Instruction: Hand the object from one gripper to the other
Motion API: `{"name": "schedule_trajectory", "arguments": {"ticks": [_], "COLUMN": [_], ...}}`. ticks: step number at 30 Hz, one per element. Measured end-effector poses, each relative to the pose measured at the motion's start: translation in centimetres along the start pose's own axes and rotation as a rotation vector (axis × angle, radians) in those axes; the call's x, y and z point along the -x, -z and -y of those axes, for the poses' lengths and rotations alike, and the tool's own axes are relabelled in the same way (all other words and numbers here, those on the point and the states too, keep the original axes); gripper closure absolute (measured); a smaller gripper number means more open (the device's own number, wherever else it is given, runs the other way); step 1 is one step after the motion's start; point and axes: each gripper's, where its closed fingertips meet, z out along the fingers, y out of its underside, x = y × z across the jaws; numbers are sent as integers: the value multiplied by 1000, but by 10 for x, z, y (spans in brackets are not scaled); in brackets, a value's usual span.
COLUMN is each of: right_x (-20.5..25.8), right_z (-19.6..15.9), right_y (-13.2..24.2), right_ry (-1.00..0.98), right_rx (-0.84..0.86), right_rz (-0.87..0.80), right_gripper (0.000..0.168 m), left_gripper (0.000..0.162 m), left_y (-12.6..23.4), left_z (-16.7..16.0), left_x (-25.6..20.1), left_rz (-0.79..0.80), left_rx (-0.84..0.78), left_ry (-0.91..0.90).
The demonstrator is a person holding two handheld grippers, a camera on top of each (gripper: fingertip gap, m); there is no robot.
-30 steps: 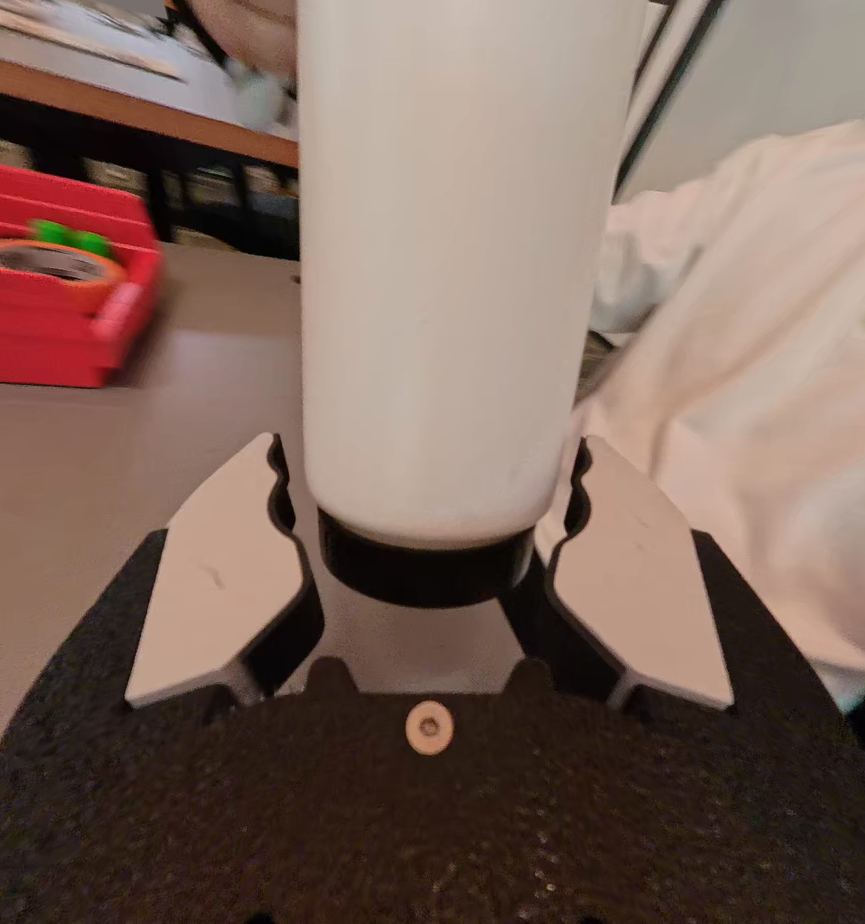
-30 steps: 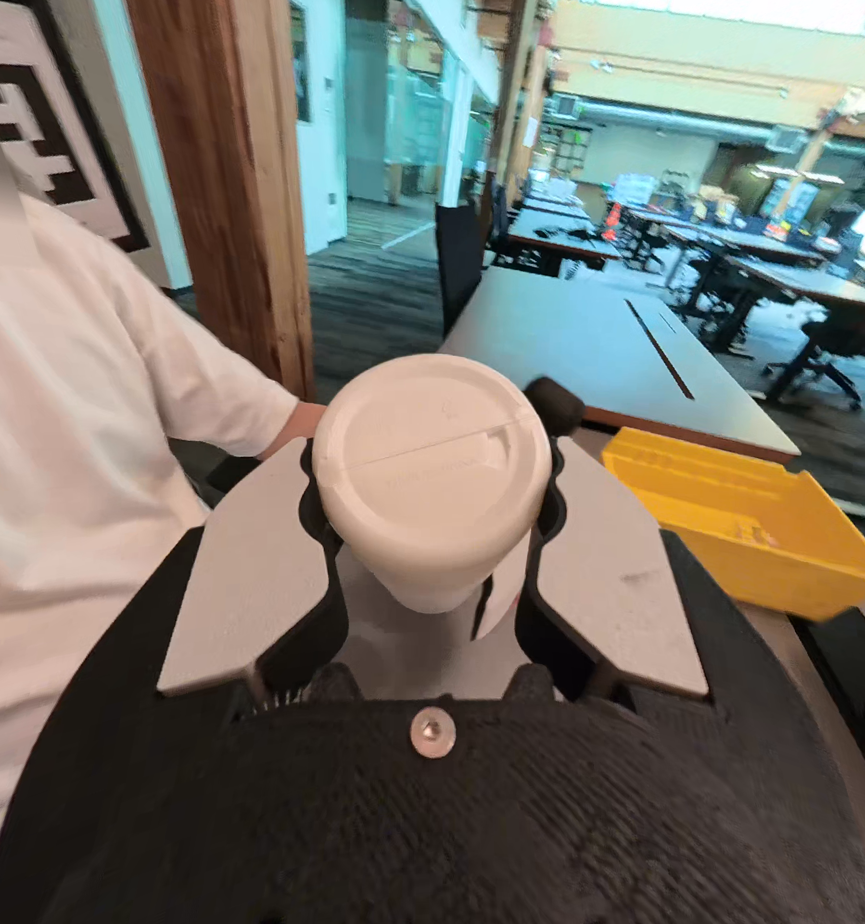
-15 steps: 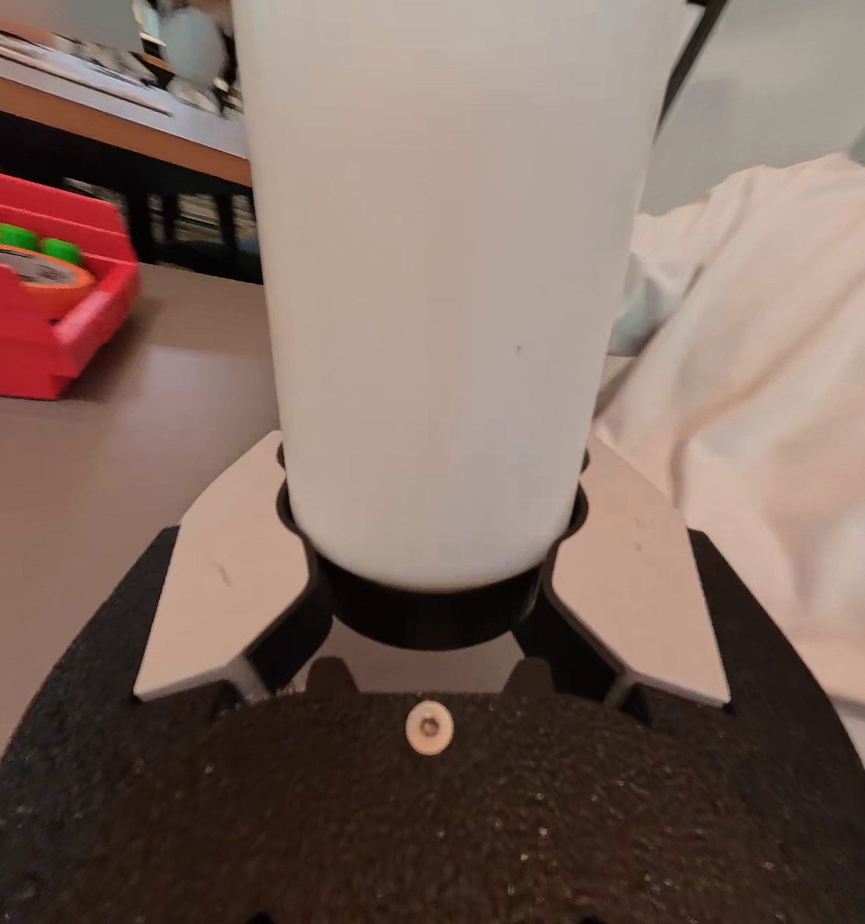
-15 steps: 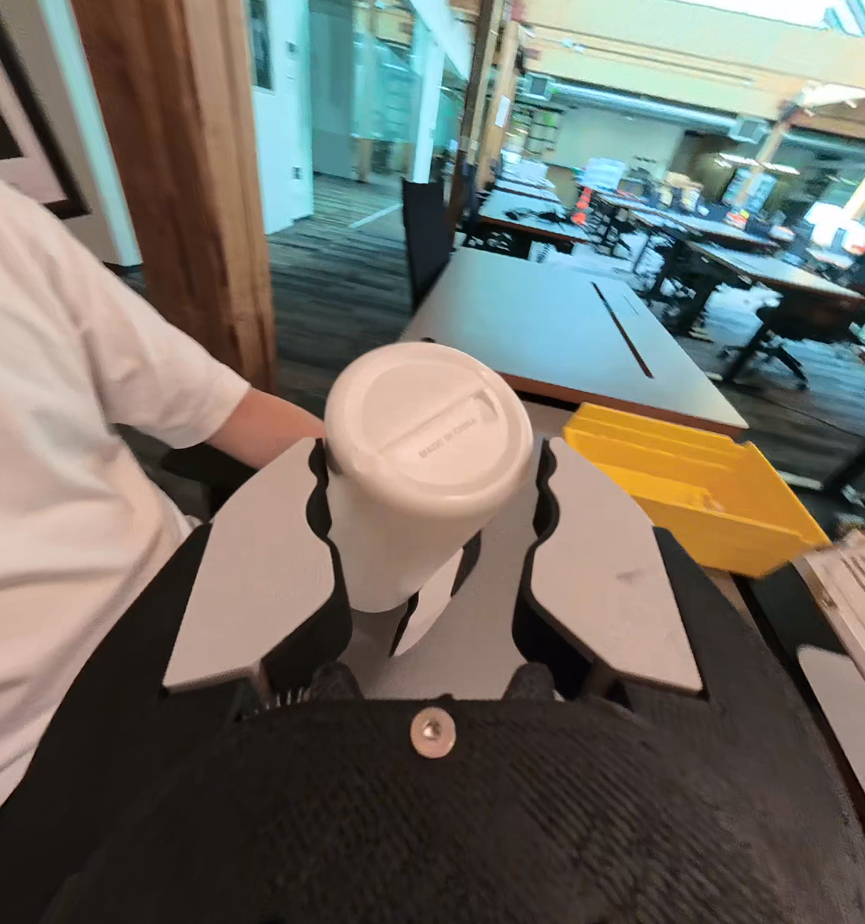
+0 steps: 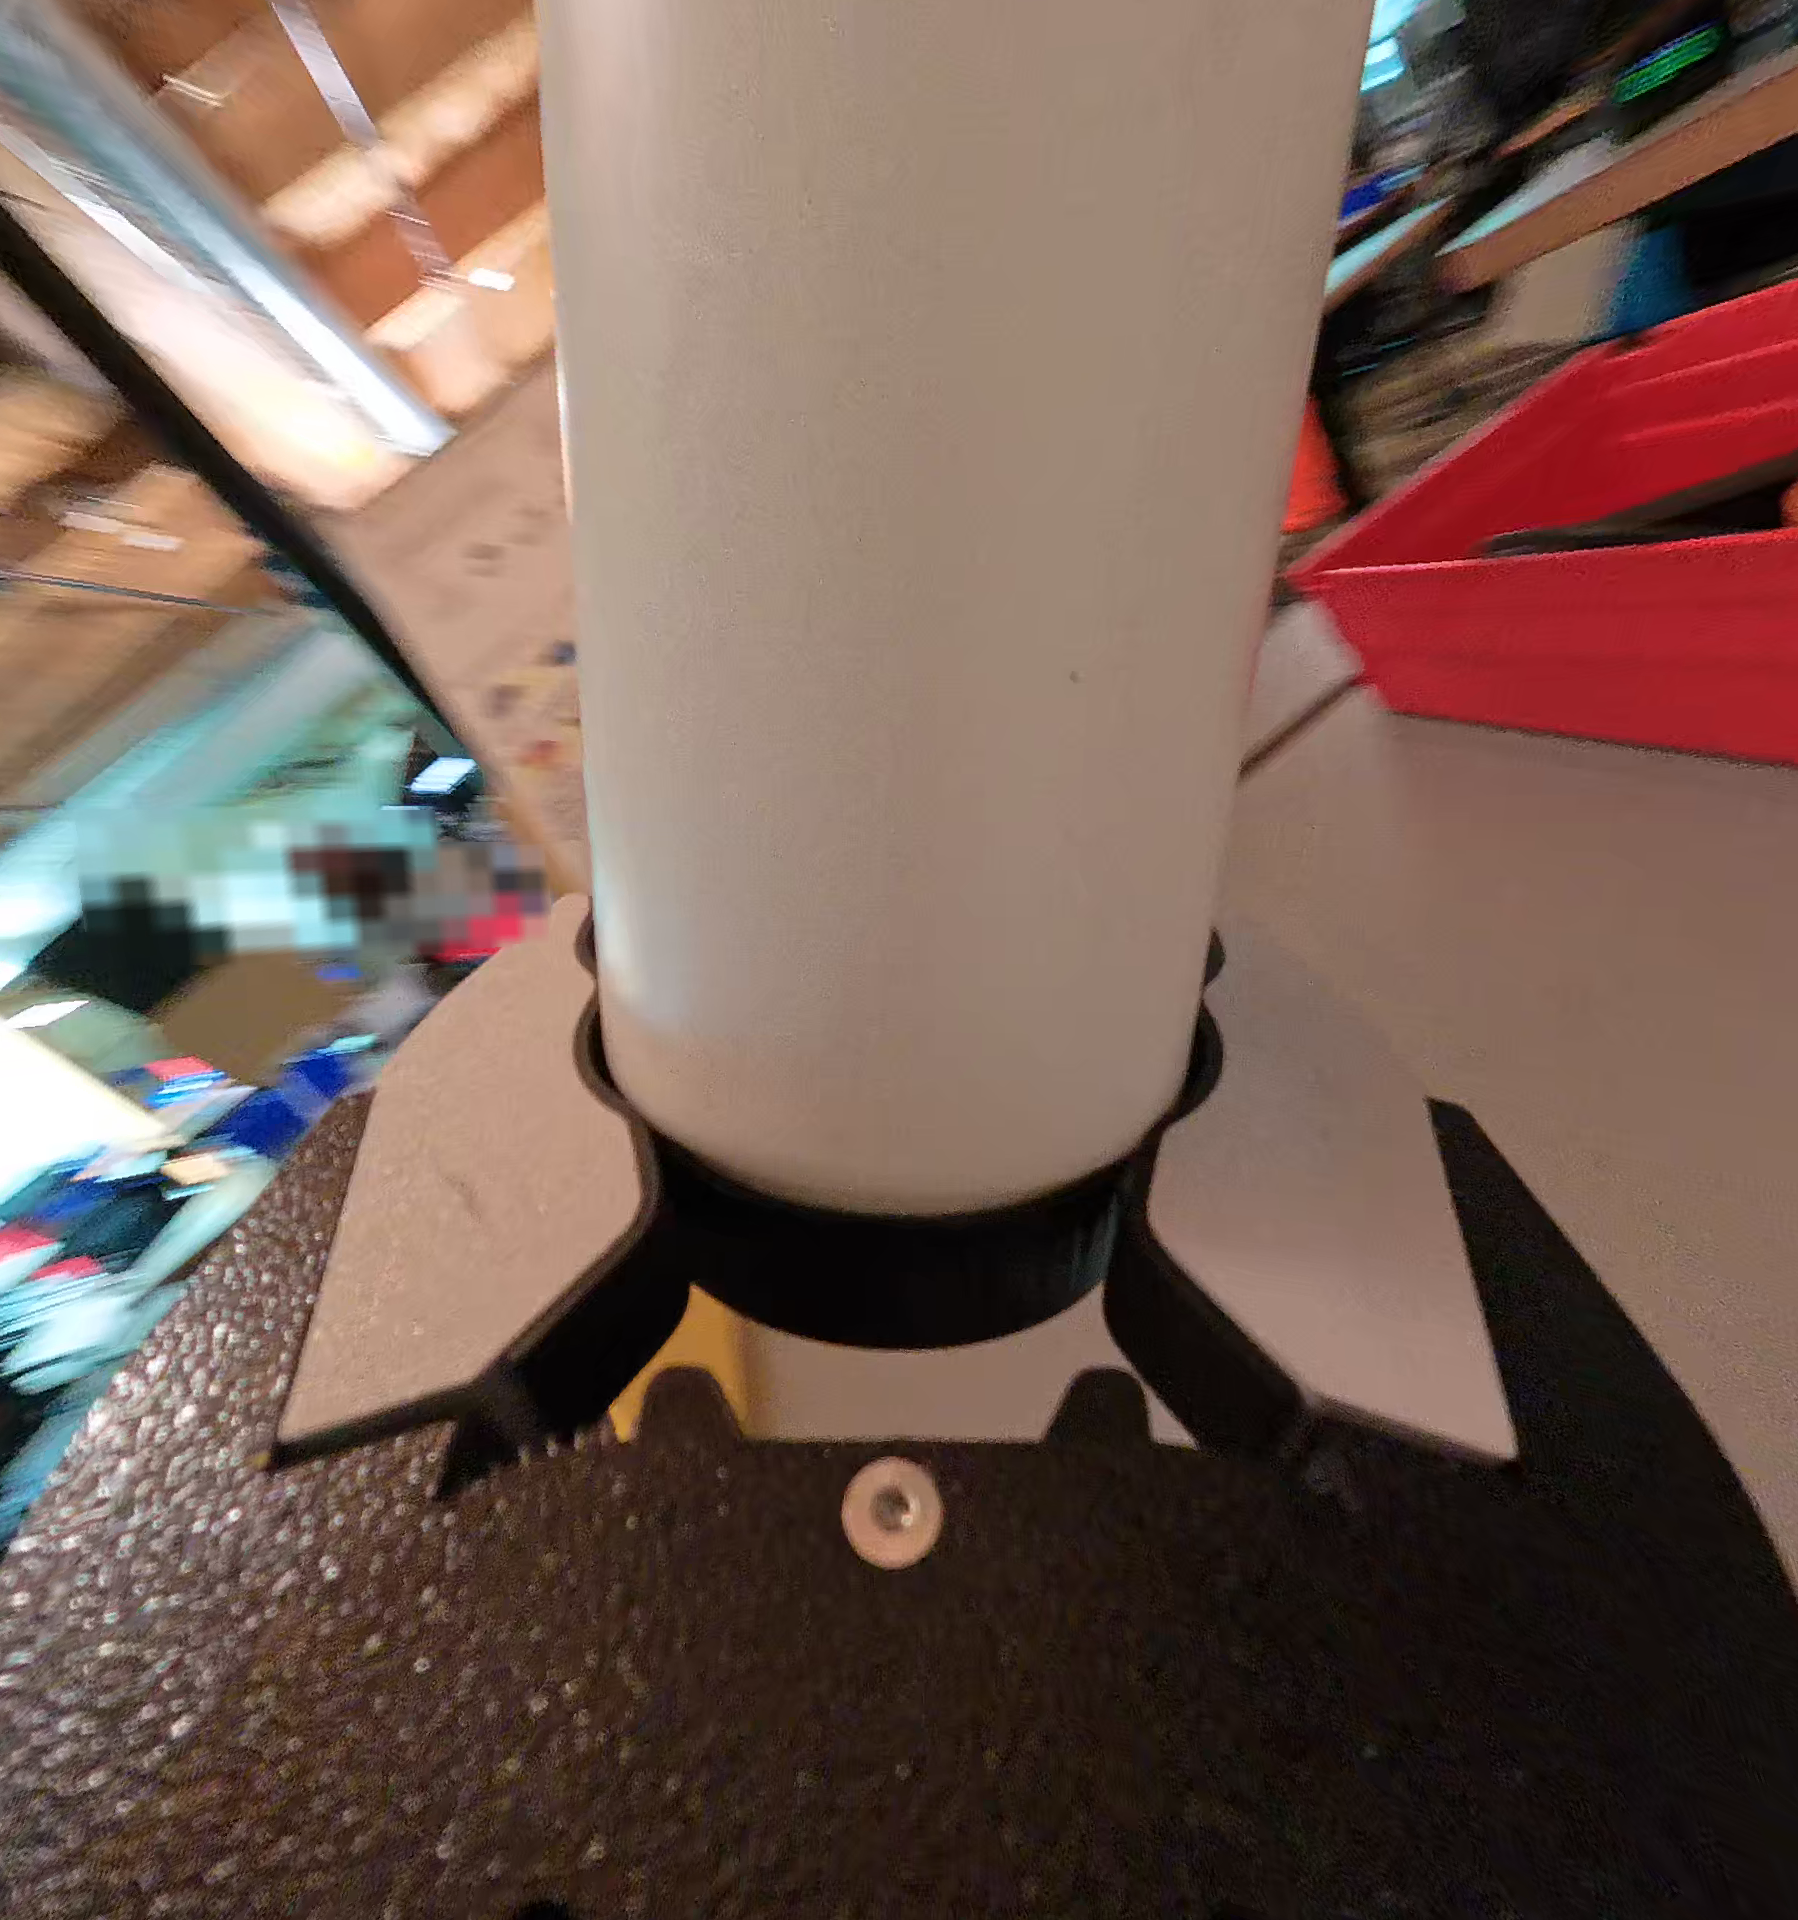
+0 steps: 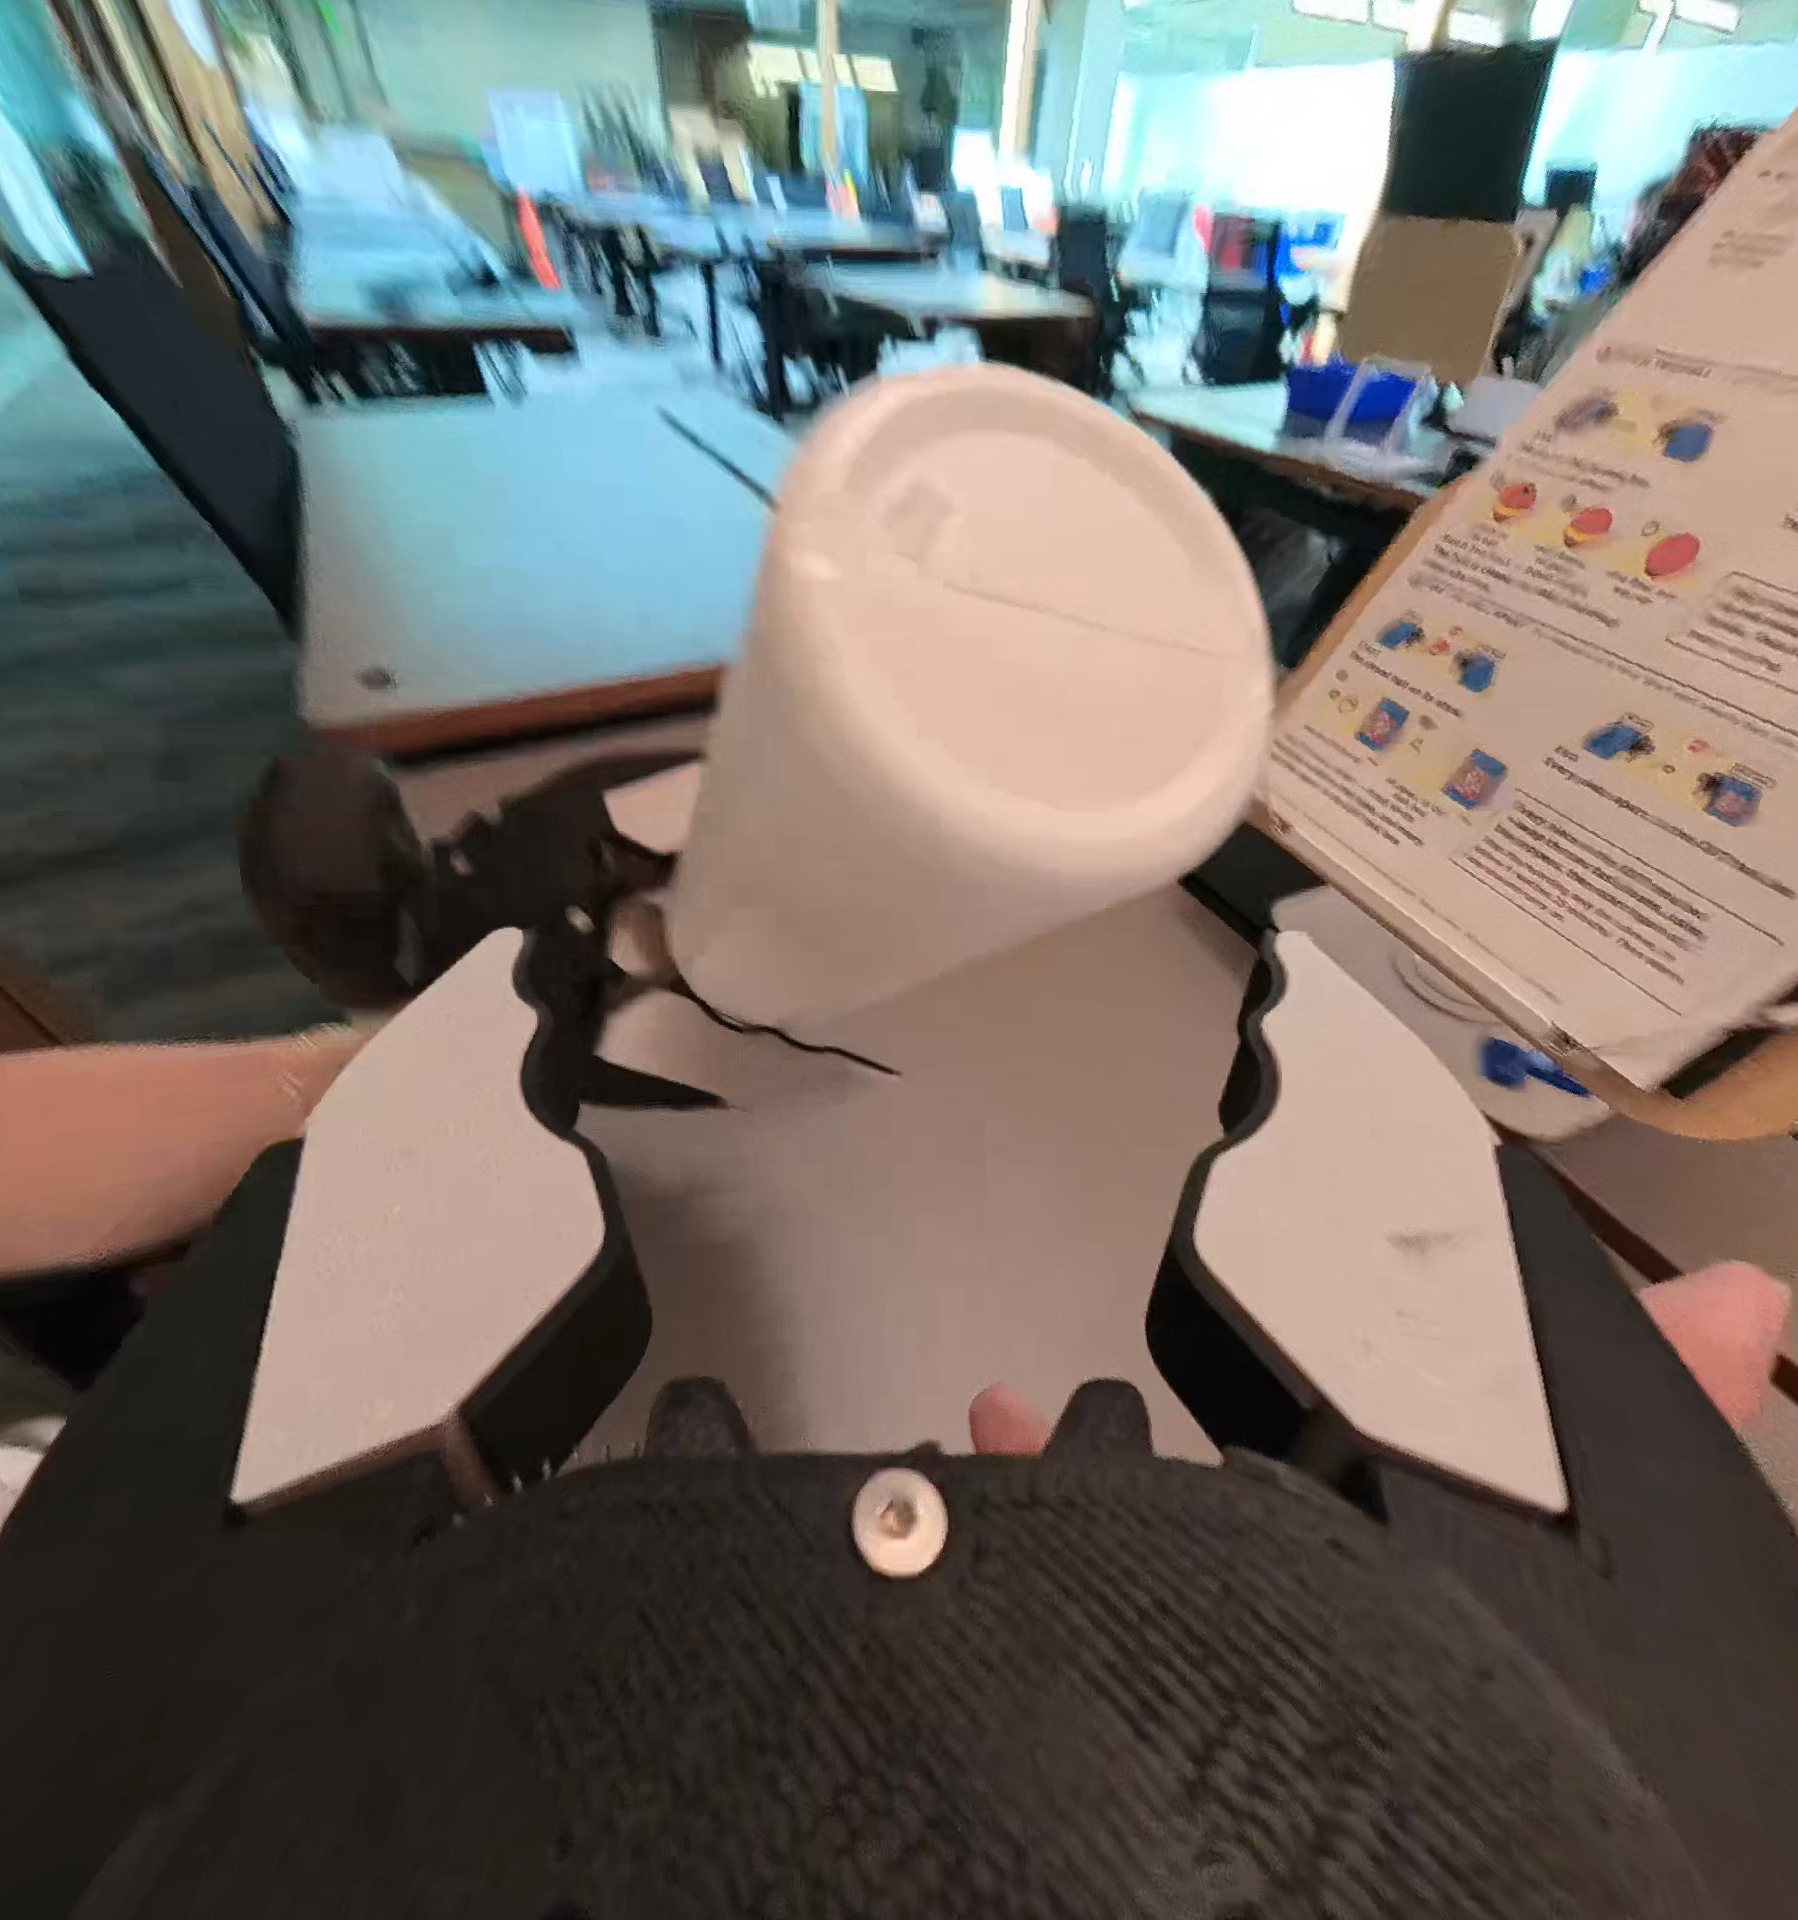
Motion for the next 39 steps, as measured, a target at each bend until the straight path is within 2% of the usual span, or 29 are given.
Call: {"name": "schedule_trajectory", "arguments": {"ticks": [2,5,6,7,12,16,20,22,24,27,29,30,33,37,39], "right_x": [12,7,1,-4,-13,-18,-21,-29,-37,-43,-41,-38,-25,-7,0], "right_z": [17,24,25,26,13,4,13,21,26,28,27,25,17,6,-1], "right_y": [1,-2,-2,0,0,0,9,19,29,35,31,26,9,-13,-23], "right_ry": [-58,-48,-33,-27,-75,-100,-164,-216,-252,-307,-317,-319,-328,-333,-319], "right_rx": [-113,-163,-170,-180,-202,-253,-360,-434,-492,-556,-575,-570,-566,-548,-515], "right_rz": [19,-82,-131,-162,-114,-83,-45,-54,-52,-46,-47,-45,-41,-51,-48], "right_gripper": [52,43,34,32,49,49,49,49,49,49,49,49,49,49,49], "left_gripper": [57,58,59,58,58,58,57,52,47,47,57,58,65,64,69], "left_y": [5,10,11,12,18,16,25,34,40,42,46,49,48,44,47], "left_z": [8,21,25,28,31,29,47,50,40,24,31,36,49,71,79], "left_x": [19,29,28,26,19,18,28,41,45,13,-16,-22,-20,-24,-19], "left_rz": [171,298,320,335,364,360,408,417,319,-42,-320,-393,-435,-524,-542], "left_rx": [-11,-33,-45,-59,-79,-67,-120,-156,-206,-352,-492,-571,-763,-904,-974], "left_ry": [-98,-269,-329,-374,-493,-556,-569,-432,-120,600,941,1056,1262,1388,1410]}}
